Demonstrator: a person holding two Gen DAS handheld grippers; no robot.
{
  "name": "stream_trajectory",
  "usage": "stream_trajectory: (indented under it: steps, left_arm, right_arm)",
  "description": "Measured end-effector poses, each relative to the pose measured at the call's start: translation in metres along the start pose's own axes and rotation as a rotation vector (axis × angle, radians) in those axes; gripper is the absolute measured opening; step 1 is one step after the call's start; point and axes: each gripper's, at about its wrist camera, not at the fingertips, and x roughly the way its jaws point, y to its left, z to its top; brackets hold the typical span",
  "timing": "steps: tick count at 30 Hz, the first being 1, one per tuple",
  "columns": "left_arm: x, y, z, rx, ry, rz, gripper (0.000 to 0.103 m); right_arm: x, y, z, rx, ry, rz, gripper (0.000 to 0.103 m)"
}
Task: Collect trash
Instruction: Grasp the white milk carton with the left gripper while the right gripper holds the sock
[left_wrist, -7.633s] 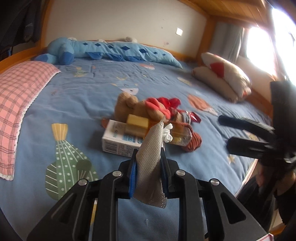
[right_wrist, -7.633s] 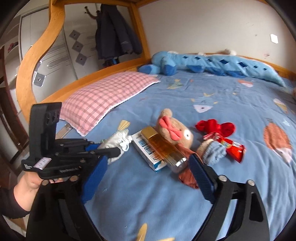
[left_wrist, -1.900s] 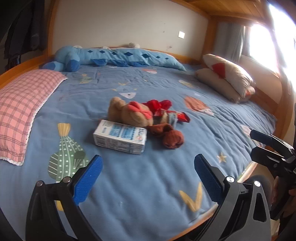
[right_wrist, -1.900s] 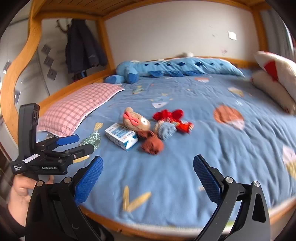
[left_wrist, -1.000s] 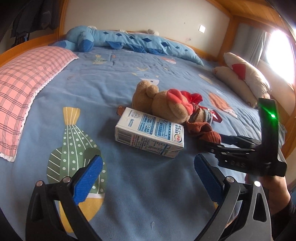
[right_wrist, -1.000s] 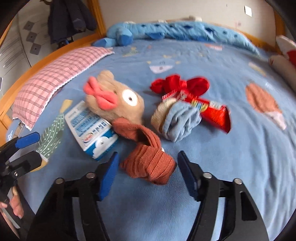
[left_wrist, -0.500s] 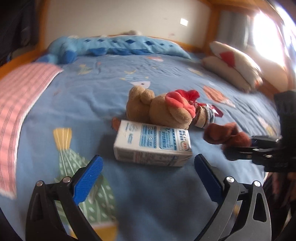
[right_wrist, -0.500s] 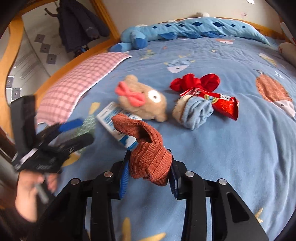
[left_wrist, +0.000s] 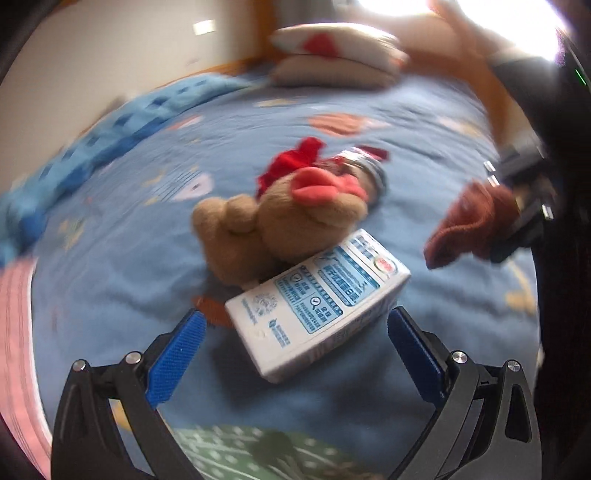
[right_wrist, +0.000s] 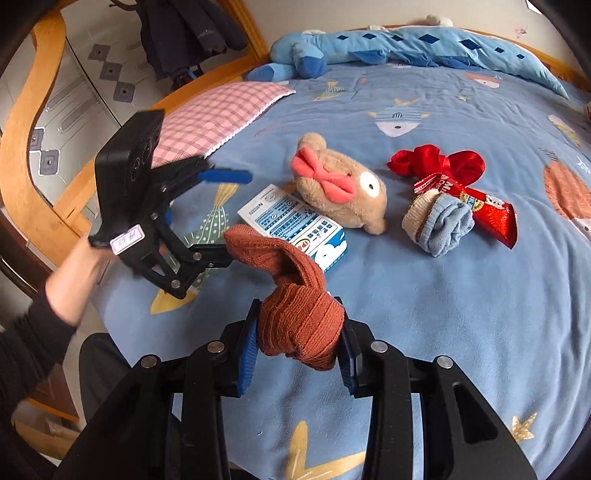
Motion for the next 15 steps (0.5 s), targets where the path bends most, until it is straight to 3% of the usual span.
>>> stream_trajectory:
  steps: [3,7,11,15]
  left_arm:
    - [0.008,0.0,0.001,0.101,-0.017,-0.073,0.099]
    - [0.027,0.003,0.002,0.164,-0.01,-0.132,0.099]
    - [0.049,0.009,0.002,0.153,0.056,-0.226,0.097]
    - [0.05,0.009,0.0,0.13,0.075,-0.301,0.083]
  right_arm:
    - [0.004,0.0,0.0,0.004,0.024,0.001,0.036]
    - [0.011,-0.001,0.005,0.001,0.044,0.006,0.036]
    - [0.015,-0.008,0.009,0.01,0.054,0.009,0.036]
    - [0.016,-0.018,0.011,0.025,0.055,0.003,0.036]
